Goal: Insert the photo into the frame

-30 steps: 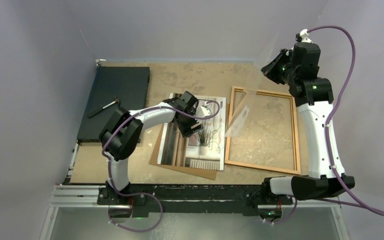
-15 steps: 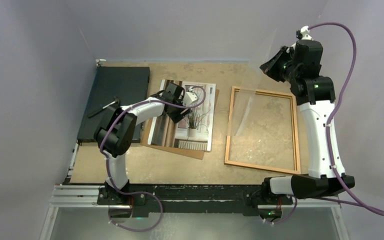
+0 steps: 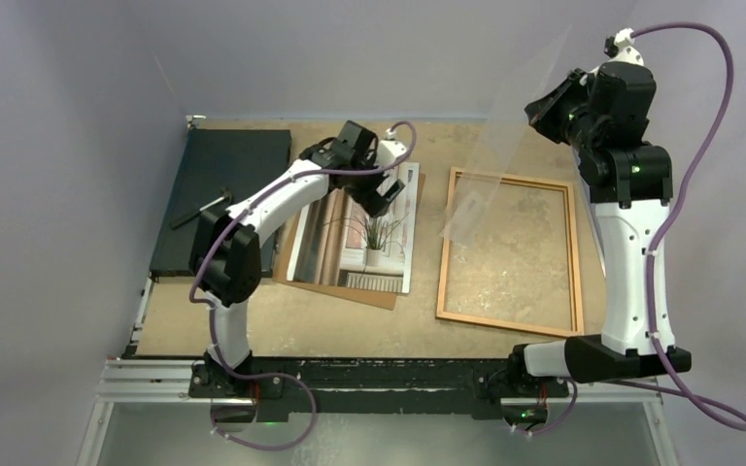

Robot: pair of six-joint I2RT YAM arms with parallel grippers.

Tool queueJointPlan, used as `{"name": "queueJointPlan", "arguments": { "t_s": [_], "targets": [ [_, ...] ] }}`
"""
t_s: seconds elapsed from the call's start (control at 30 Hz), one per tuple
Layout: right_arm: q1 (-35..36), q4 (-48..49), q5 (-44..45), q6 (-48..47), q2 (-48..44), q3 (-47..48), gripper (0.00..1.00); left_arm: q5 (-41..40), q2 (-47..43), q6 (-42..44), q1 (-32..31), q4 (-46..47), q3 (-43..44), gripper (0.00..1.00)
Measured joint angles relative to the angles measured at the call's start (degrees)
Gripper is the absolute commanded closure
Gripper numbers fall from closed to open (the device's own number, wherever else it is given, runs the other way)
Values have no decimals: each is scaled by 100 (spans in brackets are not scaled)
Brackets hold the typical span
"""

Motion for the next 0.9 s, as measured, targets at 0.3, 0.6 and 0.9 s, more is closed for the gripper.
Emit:
{"name": "queueJointPlan", "arguments": {
  "t_s": [0.3,0.6,0.9],
  "targets": [
    [-22,-304,507,-133,-166,129,100,579,1226,-1043,-787,535,1012,2],
    [-24,-597,675,-223,-787,-120,100,146,1987,-1338,-1257,785,1117,3],
    [-26,-730,769,-308,-918,-223,100,-240,2186,-1521,-1438,1165,1220,17]
  ]
}}
